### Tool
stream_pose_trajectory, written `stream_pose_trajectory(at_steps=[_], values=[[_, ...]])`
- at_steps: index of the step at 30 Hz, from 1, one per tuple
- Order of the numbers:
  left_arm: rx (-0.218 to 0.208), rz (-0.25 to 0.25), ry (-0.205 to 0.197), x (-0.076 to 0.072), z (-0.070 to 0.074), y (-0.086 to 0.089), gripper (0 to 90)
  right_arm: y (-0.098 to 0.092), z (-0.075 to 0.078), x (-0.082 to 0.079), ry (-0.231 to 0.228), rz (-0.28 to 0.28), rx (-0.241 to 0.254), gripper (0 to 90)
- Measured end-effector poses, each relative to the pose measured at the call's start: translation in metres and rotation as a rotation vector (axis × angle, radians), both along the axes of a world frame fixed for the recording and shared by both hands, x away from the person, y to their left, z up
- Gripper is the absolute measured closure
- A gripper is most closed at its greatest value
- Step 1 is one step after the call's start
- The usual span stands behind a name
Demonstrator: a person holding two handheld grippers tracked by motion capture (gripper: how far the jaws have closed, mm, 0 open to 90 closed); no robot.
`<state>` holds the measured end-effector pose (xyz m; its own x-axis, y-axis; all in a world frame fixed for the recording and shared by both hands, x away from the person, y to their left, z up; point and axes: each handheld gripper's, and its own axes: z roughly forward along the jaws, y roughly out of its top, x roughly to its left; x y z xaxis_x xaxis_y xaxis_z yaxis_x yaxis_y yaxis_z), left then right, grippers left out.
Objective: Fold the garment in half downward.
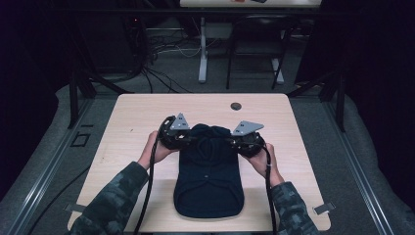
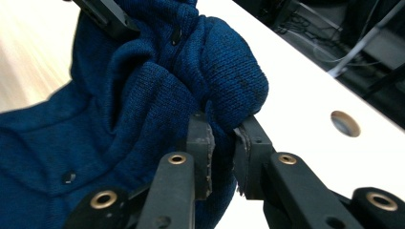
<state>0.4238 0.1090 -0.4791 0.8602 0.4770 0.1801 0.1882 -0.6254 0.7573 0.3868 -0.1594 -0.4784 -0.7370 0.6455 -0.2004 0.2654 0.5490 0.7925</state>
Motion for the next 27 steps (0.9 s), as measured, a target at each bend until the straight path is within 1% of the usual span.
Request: stream_pose_trajectory(at_steps=[1,2,3,4,5,6,7,8,9,10,11,12,13,14,15,16,18,19,20,21,22,23,24,25,26,27], values=[[0.000,0.000,0.000,0.000,0.000,0.000,69.1,0.000,0.000,0.000,0.000,0.000,0.000,77.3],[-0.003,-0.003,-0.014,-0.001,0.000,-0.001,69.1,-0.003,0.000,0.001,0.019,0.002,0.021,76.1],[0.000,-0.014,-0.044,-0.003,0.002,-0.004,69.7,-0.009,0.000,0.004,0.061,-0.003,0.067,71.2],[0.003,-0.020,-0.058,-0.004,0.003,-0.005,69.8,-0.012,0.000,0.006,0.082,-0.004,0.083,67.2],[0.008,-0.028,-0.078,-0.006,0.004,-0.007,69.9,-0.015,0.000,0.009,0.115,0.001,0.095,62.7],[0.005,-0.033,-0.088,-0.007,0.004,-0.008,70.0,-0.018,0.000,0.011,0.119,0.002,0.116,58.8],[0.008,-0.048,-0.100,-0.008,0.005,-0.009,70.0,-0.021,0.000,0.014,0.134,0.001,0.136,51.2],[0.004,-0.052,-0.109,-0.009,0.006,-0.011,70.0,-0.023,0.000,0.017,0.166,-0.004,0.151,46.1],[0.012,-0.062,-0.118,-0.010,0.007,-0.012,70.0,-0.025,-0.001,0.020,0.170,-0.017,0.168,44.8],[0.009,-0.070,-0.127,-0.011,0.007,-0.014,70.0,-0.027,-0.002,0.024,0.189,-0.019,0.181,40.4],[0.009,-0.070,-0.127,-0.011,0.007,-0.014,69.9,-0.028,-0.003,0.028,0.221,-0.015,0.196,37.6],[0.020,-0.080,-0.140,-0.014,0.008,-0.016,69.9,-0.028,-0.003,0.030,0.238,-0.016,0.198,39.4],[0.028,-0.086,-0.143,-0.014,0.008,-0.017,69.9,-0.027,-0.004,0.032,0.242,-0.016,0.189,41.3],[0.028,-0.086,-0.143,-0.014,0.008,-0.017,69.9,-0.026,-0.004,0.032,0.240,-0.011,0.177,46.1],[0.031,-0.089,-0.143,-0.015,0.008,-0.017,69.8,-0.025,-0.003,0.032,0.232,-0.015,0.148,54.7],[0.036,-0.084,-0.141,-0.015,0.008,-0.017,69.6,-0.023,-0.002,0.031,0.214,-0.025,0.124,60.1],[0.031,-0.079,-0.128,-0.014,0.009,-0.014,69.4,-0.021,0.000,0.027,0.185,-0.034,0.106,69.2],[0.021,-0.074,-0.120,-0.013,0.009,-0.012,69.2,-0.021,0.001,0.026,0.172,-0.034,0.101,72.0],[0.021,-0.074,-0.120,-0.013,0.009,-0.012,68.8,-0.019,0.003,0.023,0.154,-0.032,0.098,74.1],[0.021,-0.066,-0.088,-0.011,0.009,-0.010,67.8,-0.017,0.004,0.020,0.131,-0.033,0.087,75.5],[0.018,-0.066,-0.047,-0.009,0.008,-0.010,65.7,-0.015,0.005,0.018,0.108,-0.030,0.071,76.3],[0.034,-0.071,-0.008,-0.008,0.007,-0.010,62.3,-0.012,0.007,0.015,0.086,-0.024,0.059,76.7],[0.047,-0.066,-0.002,-0.008,0.006,-0.010,58.6,-0.010,0.008,0.012,0.061,-0.023,0.047,77.0],[0.047,-0.066,-0.002,-0.008,0.006,-0.010,55.7,-0.010,0.008,0.012,0.061,-0.023,0.047,77.0],[0.057,-0.063,0.010,-0.007,0.005,-0.010,55.7,-0.008,0.009,0.009,0.035,-0.017,0.032,77.1],[0.044,-0.050,0.013,-0.008,0.006,-0.009,53.8,-0.004,0.010,0.004,-0.007,-0.006,0.009,77.1]])
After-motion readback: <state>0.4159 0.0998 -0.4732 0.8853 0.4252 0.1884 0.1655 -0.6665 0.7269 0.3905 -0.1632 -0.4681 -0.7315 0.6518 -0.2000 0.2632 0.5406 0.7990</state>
